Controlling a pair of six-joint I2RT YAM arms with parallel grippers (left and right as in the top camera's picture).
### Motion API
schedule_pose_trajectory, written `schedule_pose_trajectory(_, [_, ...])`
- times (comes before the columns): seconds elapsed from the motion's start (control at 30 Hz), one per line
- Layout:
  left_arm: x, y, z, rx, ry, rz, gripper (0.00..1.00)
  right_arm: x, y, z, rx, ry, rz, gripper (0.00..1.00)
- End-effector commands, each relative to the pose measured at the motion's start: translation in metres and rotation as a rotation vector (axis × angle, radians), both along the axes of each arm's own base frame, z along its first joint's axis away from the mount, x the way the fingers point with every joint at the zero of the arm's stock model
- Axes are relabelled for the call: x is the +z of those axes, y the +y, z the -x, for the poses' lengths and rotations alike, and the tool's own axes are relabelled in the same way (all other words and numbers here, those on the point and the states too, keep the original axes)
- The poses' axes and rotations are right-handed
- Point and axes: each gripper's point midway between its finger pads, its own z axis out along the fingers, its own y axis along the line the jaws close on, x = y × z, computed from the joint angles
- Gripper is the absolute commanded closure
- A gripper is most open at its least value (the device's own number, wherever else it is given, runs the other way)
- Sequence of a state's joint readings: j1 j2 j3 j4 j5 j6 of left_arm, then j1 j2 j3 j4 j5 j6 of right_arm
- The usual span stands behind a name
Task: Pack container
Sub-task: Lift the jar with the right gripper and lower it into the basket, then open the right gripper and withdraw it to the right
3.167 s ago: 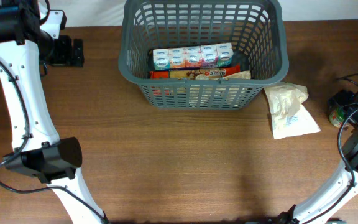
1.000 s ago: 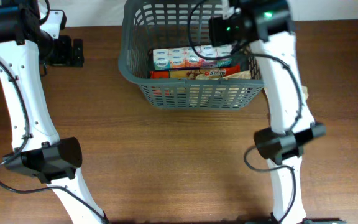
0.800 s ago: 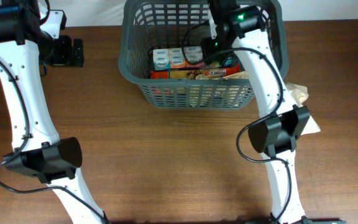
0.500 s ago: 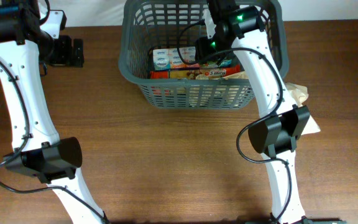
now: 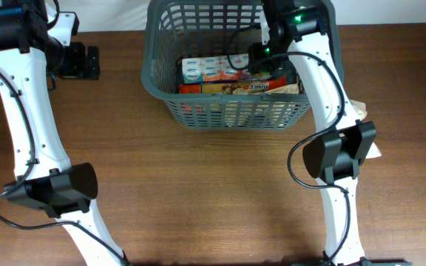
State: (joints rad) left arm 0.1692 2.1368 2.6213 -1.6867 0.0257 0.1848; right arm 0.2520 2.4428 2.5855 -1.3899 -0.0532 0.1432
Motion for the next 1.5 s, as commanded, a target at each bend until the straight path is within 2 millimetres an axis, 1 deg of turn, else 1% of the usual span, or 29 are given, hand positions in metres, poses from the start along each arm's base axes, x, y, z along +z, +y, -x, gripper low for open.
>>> schedule_pose_trajectory(0.0, [-0.005,0.0,-0.001,0.012,0.012,0.013,0.01,-0.003,0.001,0.0,-0.013,0.005,0.005,0.65])
schedule_pose_trajectory(0.03, [-0.005,0.0,-0.001,0.012,0.012,0.013,0.01,-0.003,0.0,0.0,-0.014,0.006,0.006,0.41])
schedule_pose_trajectory(0.13, [-0.005,0.0,-0.001,0.012,0.011,0.013,0.01,-0.003,-0.002,-0.001,-0.018,0.001,0.012,0.21])
schedule_pose_trajectory(0.23, [-0.005,0.0,-0.001,0.012,0.011,0.013,0.01,0.0,-0.006,-0.005,-0.027,-0.012,0.008,0.17])
schedule_pose_trajectory(0.33, [-0.005,0.0,-0.001,0.012,0.011,0.014,0.01,0.023,-0.013,-0.008,-0.049,-0.059,-0.011,0.15])
schedule_pose_trajectory(0.37, [-0.005,0.0,-0.001,0.012,0.011,0.013,0.01,0.039,-0.017,-0.009,-0.056,-0.092,-0.019,0.15])
schedule_pose_trajectory(0.4, [-0.005,0.0,-0.001,0.012,0.011,0.013,0.01,0.048,-0.017,-0.009,-0.057,-0.111,-0.023,0.15])
schedule_pose_trajectory(0.43, [-0.005,0.0,-0.001,0.012,0.011,0.013,0.01,0.078,-0.025,-0.009,-0.07,-0.174,-0.037,0.15])
schedule_pose_trajectory(0.5, [-0.005,0.0,-0.001,0.012,0.012,0.014,0.01,0.112,-0.034,-0.006,-0.085,-0.245,-0.052,0.15])
schedule_pose_trajectory(0.53, [-0.005,0.0,-0.001,0.012,0.012,0.014,0.01,0.146,-0.045,-0.002,-0.105,-0.32,-0.067,0.15])
schedule_pose_trajectory(0.57, [-0.004,0.0,-0.001,0.012,0.011,0.013,0.01,0.169,-0.055,0.002,-0.122,-0.372,-0.075,0.15])
schedule_pose_trajectory(0.6, [-0.005,0.0,-0.001,0.012,0.011,0.014,0.01,0.202,-0.071,0.01,-0.151,-0.449,-0.084,0.14])
schedule_pose_trajectory(0.63, [-0.005,0.0,-0.001,0.012,0.012,0.014,0.01,0.219,-0.082,0.014,-0.17,-0.492,-0.084,0.12])
schedule_pose_trajectory(0.73, [-0.005,0.0,-0.001,0.012,0.011,0.014,0.01,0.278,-0.133,0.041,-0.274,-0.639,-0.06,0.1])
schedule_pose_trajectory(0.8, [-0.005,0.0,-0.001,0.012,0.011,0.013,0.01,0.297,-0.17,0.058,-0.361,-0.683,-0.014,0.1])
schedule_pose_trajectory(0.83, [-0.005,0.0,-0.001,0.012,0.011,0.013,0.01,0.301,-0.188,0.065,-0.408,-0.69,0.017,0.1])
schedule_pose_trajectory(0.87, [-0.005,0.0,-0.001,0.012,0.012,0.013,0.01,0.301,-0.215,0.075,-0.476,-0.681,0.064,0.09])
schedule_pose_trajectory(0.9, [-0.004,0.0,-0.001,0.012,0.011,0.013,0.01,0.298,-0.231,0.08,-0.514,-0.666,0.088,0.09])
schedule_pose_trajectory(0.97, [-0.005,0.0,-0.001,0.012,0.012,0.014,0.01,0.282,-0.27,0.091,-0.624,-0.603,0.11,0.07])
schedule_pose_trajectory(1.0, [-0.005,0.0,-0.001,0.012,0.011,0.013,0.01,0.271,-0.289,0.094,-0.685,-0.567,0.104,0.05])
schedule_pose_trajectory(1.03, [-0.005,0.0,-0.001,0.012,0.011,0.013,0.01,0.251,-0.313,0.096,-0.739,-0.502,0.087,0.03])
schedule_pose_trajectory(1.07, [-0.005,0.0,-0.001,0.012,0.011,0.013,0.01,0.243,-0.319,0.095,-0.75,-0.481,0.078,0.02])
schedule_pose_trajectory(1.1, [-0.005,0.0,-0.001,0.012,0.011,0.013,0.01,0.217,-0.336,0.089,-0.771,-0.415,0.034,0.0])
schedule_pose_trajectory(1.13, [-0.005,0.0,-0.001,0.012,0.012,0.013,0.01,0.202,-0.341,0.086,-0.772,-0.379,-0.001,0.01])
schedule_pose_trajectory(1.23, [-0.005,0.0,-0.001,0.012,0.012,0.013,0.01,0.135,-0.343,0.079,-0.719,-0.198,-0.096,0.01])
schedule_pose_trajectory(1.27, [-0.005,0.0,-0.001,0.012,0.011,0.013,0.01,0.109,-0.338,0.083,-0.682,-0.118,-0.108,0.07])
schedule_pose_trajectory(1.37, [-0.005,0.0,-0.001,0.012,0.011,0.013,0.01,0.054,-0.322,0.094,-0.605,0.048,-0.117,0.07])
schedule_pose_trajectory(1.4, [-0.005,0.0,-0.001,0.012,0.012,0.013,0.01,0.049,-0.32,0.096,-0.601,0.066,-0.119,0.07])
schedule_pose_trajectory(1.47, [-0.005,0.0,-0.001,0.012,0.011,0.013,0.01,0.025,-0.312,0.105,-0.559,0.14,-0.117,0.07])
